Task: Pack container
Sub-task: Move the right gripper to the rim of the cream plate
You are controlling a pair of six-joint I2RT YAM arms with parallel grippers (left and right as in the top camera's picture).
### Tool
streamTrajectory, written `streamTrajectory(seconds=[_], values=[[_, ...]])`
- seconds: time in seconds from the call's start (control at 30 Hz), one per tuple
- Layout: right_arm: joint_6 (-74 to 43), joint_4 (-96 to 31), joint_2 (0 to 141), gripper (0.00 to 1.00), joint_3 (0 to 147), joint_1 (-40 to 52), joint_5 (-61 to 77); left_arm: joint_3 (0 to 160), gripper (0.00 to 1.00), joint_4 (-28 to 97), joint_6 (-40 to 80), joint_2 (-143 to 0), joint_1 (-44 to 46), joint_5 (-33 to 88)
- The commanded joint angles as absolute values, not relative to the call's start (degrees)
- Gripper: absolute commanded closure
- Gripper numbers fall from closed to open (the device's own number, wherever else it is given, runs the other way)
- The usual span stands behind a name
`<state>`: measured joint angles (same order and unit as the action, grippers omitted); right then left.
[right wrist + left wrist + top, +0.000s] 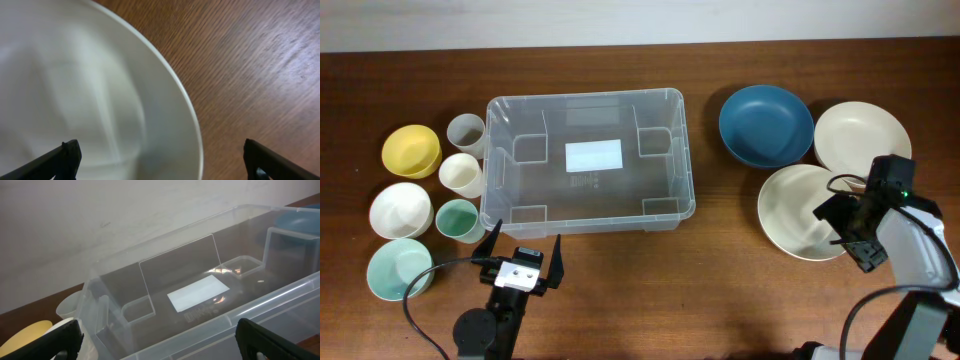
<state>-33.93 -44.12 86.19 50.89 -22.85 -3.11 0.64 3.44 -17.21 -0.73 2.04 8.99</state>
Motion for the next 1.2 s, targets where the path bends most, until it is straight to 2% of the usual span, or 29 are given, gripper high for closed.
streamTrajectory(seconds=[0.0,0.23,0.27,0.37,0.47,0.6,0.67,0.77,1.0,1.17], values=[[-33.41,-43.35,88.79,0.01,51.53,-23.33,-2.61,0.51,0.00,3.75,-18.04,-0.36,1.69,8.99],[-33.45,-41.19,92.42,0.00,51.51,-23.33,-1.85,0.51,0.00,3.75,-18.04,-0.36,1.69,8.99],[-33.45,-41.12,92.62,0.03,51.46,-23.33,-1.85,0.51,0.00,3.75,-18.04,-0.36,1.69,8.99],[-33.43,-41.25,92.64,0.29,51.44,-23.33,-1.58,0.51,0.00,3.75,-18.04,-0.36,1.69,8.99],[-33.43,-41.32,92.64,0.48,51.44,-23.33,-0.89,0.51,0.00,3.75,-18.04,-0.36,1.69,8.99],[-33.43,-42.30,92.64,0.61,51.44,-23.33,-0.58,0.51,0.00,3.75,-18.04,-0.36,1.69,8.99],[-33.43,-43.18,92.64,0.71,51.44,-23.33,-0.60,0.51,0.00,3.75,-18.04,-0.36,1.69,8.99],[-33.43,-44.21,92.64,0.94,51.44,-23.33,-0.58,0.51,0.00,3.75,-18.04,-0.36,1.69,8.99],[-33.43,-46.78,92.49,0.96,51.46,-23.33,1.23,0.51,0.00,3.75,-18.04,-0.36,1.69,8.99],[-33.36,-53.80,88.55,0.96,52.99,-23.31,4.56,0.51,0.00,3.75,-18.04,-0.36,1.69,8.99]])
